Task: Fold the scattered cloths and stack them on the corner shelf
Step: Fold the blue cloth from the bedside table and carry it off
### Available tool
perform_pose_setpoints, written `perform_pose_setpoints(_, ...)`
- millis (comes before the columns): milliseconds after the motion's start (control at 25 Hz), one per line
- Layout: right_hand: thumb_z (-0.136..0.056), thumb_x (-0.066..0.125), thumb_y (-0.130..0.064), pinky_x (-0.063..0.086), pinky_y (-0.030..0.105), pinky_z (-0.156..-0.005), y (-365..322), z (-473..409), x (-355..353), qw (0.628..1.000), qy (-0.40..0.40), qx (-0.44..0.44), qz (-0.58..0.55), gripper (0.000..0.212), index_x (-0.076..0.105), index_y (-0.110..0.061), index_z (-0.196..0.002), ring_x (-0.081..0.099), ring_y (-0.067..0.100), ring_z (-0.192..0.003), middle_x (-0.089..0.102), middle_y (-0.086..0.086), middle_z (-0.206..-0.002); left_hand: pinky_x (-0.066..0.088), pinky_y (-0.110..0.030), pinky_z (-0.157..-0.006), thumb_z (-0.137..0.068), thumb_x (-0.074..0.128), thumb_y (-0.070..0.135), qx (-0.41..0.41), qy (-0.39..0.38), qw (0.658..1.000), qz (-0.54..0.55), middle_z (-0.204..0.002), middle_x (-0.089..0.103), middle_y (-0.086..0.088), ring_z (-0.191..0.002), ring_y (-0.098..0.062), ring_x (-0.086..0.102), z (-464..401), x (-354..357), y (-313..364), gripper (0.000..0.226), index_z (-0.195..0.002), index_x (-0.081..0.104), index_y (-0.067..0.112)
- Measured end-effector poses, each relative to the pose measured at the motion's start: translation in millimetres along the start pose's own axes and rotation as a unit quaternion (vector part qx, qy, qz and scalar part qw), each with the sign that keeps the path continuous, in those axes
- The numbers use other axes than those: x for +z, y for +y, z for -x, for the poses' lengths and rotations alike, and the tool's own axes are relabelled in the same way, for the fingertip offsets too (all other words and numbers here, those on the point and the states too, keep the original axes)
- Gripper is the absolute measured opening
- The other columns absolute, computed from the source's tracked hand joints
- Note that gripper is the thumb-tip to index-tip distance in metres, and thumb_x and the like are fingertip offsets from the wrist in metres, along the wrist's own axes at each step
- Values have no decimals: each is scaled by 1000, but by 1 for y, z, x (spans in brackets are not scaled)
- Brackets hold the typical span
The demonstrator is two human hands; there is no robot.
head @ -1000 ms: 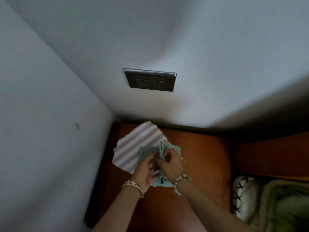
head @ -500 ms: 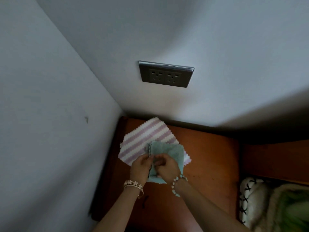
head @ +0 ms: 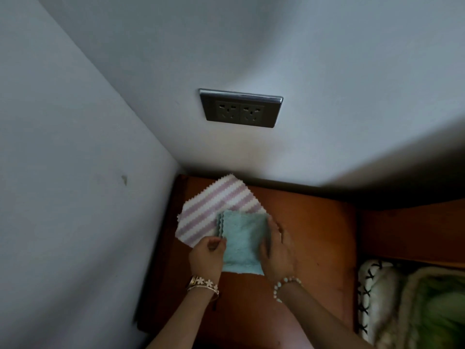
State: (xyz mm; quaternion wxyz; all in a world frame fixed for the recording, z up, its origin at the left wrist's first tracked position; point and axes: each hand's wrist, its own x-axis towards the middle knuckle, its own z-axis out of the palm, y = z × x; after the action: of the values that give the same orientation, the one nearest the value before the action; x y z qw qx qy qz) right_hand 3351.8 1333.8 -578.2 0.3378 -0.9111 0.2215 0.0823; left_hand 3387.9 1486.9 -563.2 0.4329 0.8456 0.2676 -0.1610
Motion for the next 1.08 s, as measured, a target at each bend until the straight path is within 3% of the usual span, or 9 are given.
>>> perform_pose_setpoints(160, -92, 42, -35, 40, 49, -103, 10, 8, 13, 984, -62, -128, 107, 57, 33, -21, -147, 29, 28, -142, 34, 10, -154, 54, -32, -76, -82, 73, 18, -48, 4, 999, 23, -82, 71, -4, -80, -20, 66, -2, -6, -11, 8, -84, 71, 10)
perform_pose_setpoints(240, -94, 36, -43, 37, 51, -103, 14, 8, 19, 977, -92, -132, 140, 56, 32, -26, -147, 14, 22, -146, 24, 3, -158, 52, -30, -76, -82, 73, 14, -56, 4, 998, 26, -84, 72, -7, -82, -23, 67, -5, -6, -16, 5, -84, 71, 10)
perform_pose_setpoints(360, -97, 28, -51, 24, 55, -114, 26, 7, 27, 968, -87, -134, 193, 59, 13, -35, -152, -8, 19, -149, -1, -1, -164, 46, -25, -74, -83, 70, 9, -25, 11, 999, 19, -84, 71, -5, -83, -21, 66, -6, -5, -17, 5, -83, 70, 14)
perform_pose_setpoints(440, -97, 25, -52, 19, 54, -116, 29, 6, 28, 967, -78, -130, 204, 62, 1, -38, -152, -11, 18, -149, -6, -1, -163, 44, -23, -74, -85, 68, 8, 23, 21, 999, 15, -84, 70, -2, -80, -16, 64, -4, -4, -14, 8, -85, 69, 16)
perform_pose_setpoints(560, -98, 20, -54, 22, 53, -110, 26, 4, 29, 967, -94, -107, 210, 60, 1, -37, -153, -4, 20, -148, 0, 0, -163, 43, -22, -72, -88, 66, 8, 82, 20, 996, 2, -84, 69, 1, -79, -13, 63, -3, -4, -14, 5, -92, 68, 11)
perform_pose_setpoints(720, -96, 9, -59, 6, 48, -118, 25, 4, 28, 971, -104, -109, 185, 61, -6, -38, -151, -16, 16, -147, -14, 0, -162, 44, -23, -74, -87, 67, 8, 67, 23, 997, -4, -90, 71, -6, -84, -19, 64, -9, -4, -21, 8, -94, 69, 7)
perform_pose_setpoints(760, -95, 11, -58, 7, 46, -120, 22, 2, 26, 977, -102, -100, 156, 62, -1, -35, -152, -11, 18, -149, -10, 3, -162, 45, -23, -76, -87, 67, 8, 64, 21, 998, 1, -91, 71, -6, -85, -19, 65, -9, -3, -21, 9, -96, 69, 7)
perform_pose_setpoints(880, -97, 33, -46, 37, 42, -112, 8, -3, 16, 1000, -29, 8, 2, 61, 31, -15, -149, 38, 29, -137, 31, 13, -154, 45, -24, -79, -89, 66, 14, 60, 20, 998, 5, -95, 69, -3, -88, -16, 63, -10, -1, -14, 15, -103, 69, 8)
perform_pose_setpoints(1080, -90, 62, -39, 54, 34, -86, 2, -18, 15, 954, -41, 218, -200, 46, 58, -8, -124, 64, 23, -101, 67, 8, -116, 53, -32, -71, -93, 59, 37, 3, -78, 997, -10, -92, 69, -4, -84, -18, 64, -15, 8, -1, 29, -99, 69, 10)
